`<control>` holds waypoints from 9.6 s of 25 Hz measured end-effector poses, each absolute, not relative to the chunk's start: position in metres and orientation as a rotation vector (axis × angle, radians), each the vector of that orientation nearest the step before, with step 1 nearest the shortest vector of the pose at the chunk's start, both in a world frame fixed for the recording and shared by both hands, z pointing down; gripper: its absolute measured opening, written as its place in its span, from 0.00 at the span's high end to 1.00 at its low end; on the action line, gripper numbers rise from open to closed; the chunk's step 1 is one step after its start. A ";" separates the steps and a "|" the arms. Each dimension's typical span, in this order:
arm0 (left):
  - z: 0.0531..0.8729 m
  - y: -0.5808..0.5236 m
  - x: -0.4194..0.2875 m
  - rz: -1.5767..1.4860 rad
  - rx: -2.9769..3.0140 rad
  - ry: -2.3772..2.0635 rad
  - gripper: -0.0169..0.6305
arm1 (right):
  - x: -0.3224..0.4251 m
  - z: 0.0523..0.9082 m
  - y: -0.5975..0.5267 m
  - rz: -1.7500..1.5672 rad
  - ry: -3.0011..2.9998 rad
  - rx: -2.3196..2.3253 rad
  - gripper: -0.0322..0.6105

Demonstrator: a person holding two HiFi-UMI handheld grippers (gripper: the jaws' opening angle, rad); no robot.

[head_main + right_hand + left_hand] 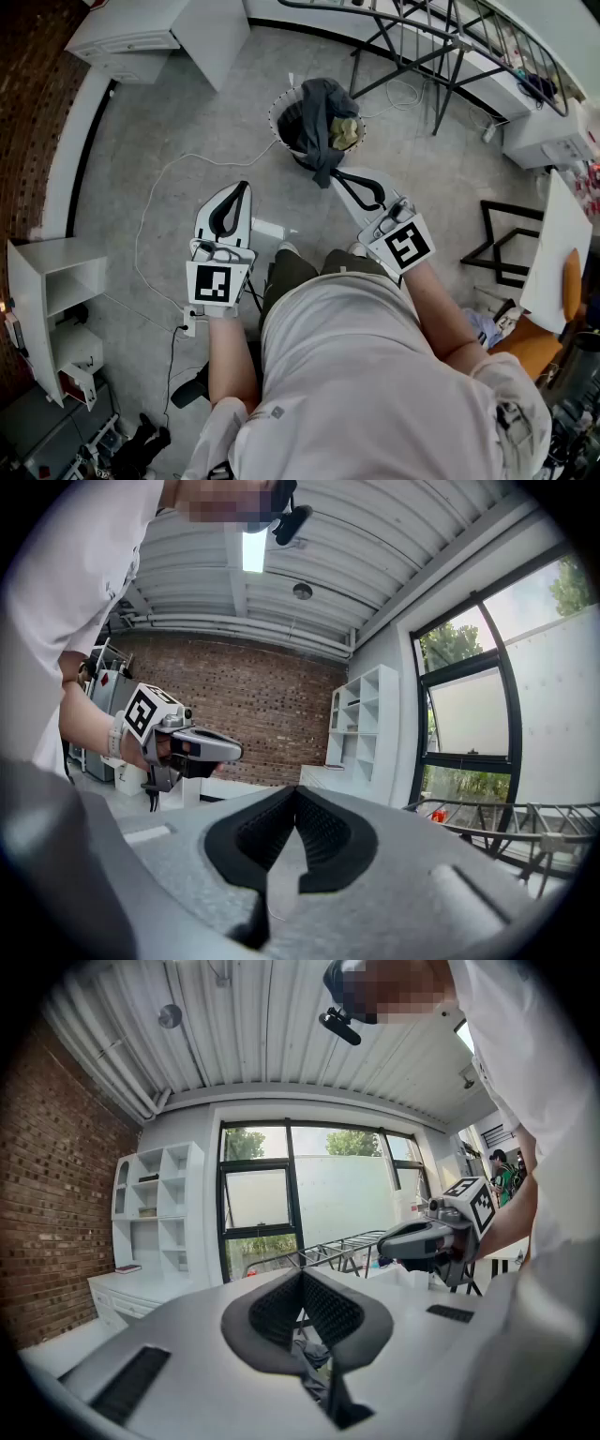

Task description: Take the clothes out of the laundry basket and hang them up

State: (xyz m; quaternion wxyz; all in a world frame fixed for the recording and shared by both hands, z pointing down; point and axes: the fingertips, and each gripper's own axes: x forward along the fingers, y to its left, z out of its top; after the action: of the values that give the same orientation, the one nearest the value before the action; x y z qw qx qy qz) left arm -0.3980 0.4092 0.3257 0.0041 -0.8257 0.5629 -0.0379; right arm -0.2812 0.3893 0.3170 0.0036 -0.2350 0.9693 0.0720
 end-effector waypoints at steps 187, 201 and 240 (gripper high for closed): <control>0.646 -0.014 -0.450 -1.323 -3.164 0.363 0.97 | -0.180 0.789 0.145 -1.403 1.863 -2.516 0.91; 0.598 -0.045 -0.433 -1.032 -3.160 0.019 0.59 | -0.163 0.457 0.095 -0.481 1.790 -2.655 0.91; 0.433 0.087 -0.082 -0.549 -2.945 0.205 0.97 | 0.015 0.283 0.419 -0.087 1.274 -2.774 0.91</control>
State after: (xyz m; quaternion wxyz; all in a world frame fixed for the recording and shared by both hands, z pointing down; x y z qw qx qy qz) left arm -0.0818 0.0874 0.4331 0.0692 -0.9784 0.0680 -0.1825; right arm 0.0150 0.4195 0.2825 0.0438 -0.9075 0.4168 -0.0284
